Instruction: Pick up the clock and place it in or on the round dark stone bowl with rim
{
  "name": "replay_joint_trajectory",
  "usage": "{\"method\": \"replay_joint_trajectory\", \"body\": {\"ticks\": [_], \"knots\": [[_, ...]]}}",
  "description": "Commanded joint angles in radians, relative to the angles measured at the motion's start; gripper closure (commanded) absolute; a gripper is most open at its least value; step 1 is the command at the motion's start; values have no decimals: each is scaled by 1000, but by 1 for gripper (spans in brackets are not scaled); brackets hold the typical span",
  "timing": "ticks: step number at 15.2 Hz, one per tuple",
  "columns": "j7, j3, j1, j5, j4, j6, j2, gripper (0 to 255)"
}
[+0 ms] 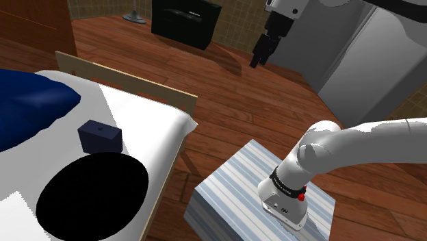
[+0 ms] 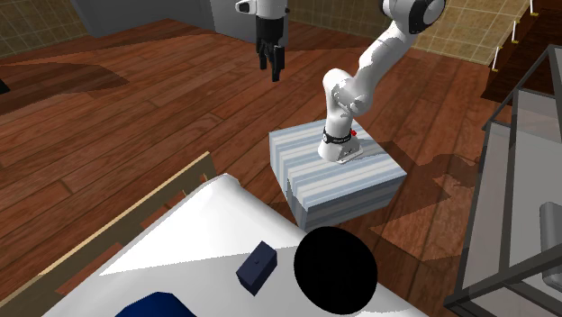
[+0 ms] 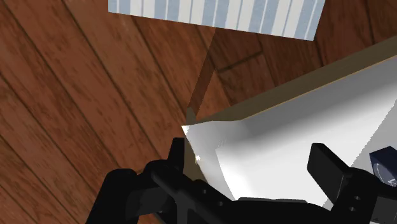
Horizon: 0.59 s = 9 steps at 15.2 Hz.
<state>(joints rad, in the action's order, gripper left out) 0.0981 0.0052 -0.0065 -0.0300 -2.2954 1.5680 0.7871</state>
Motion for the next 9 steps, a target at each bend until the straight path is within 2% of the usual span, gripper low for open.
{"method": "replay_joint_trajectory", "body": {"ticks": [1,9], "knots": [[0,0,0,0,0,0,0,0],[-99,132,55,-66,4,154,-166,0]]}}
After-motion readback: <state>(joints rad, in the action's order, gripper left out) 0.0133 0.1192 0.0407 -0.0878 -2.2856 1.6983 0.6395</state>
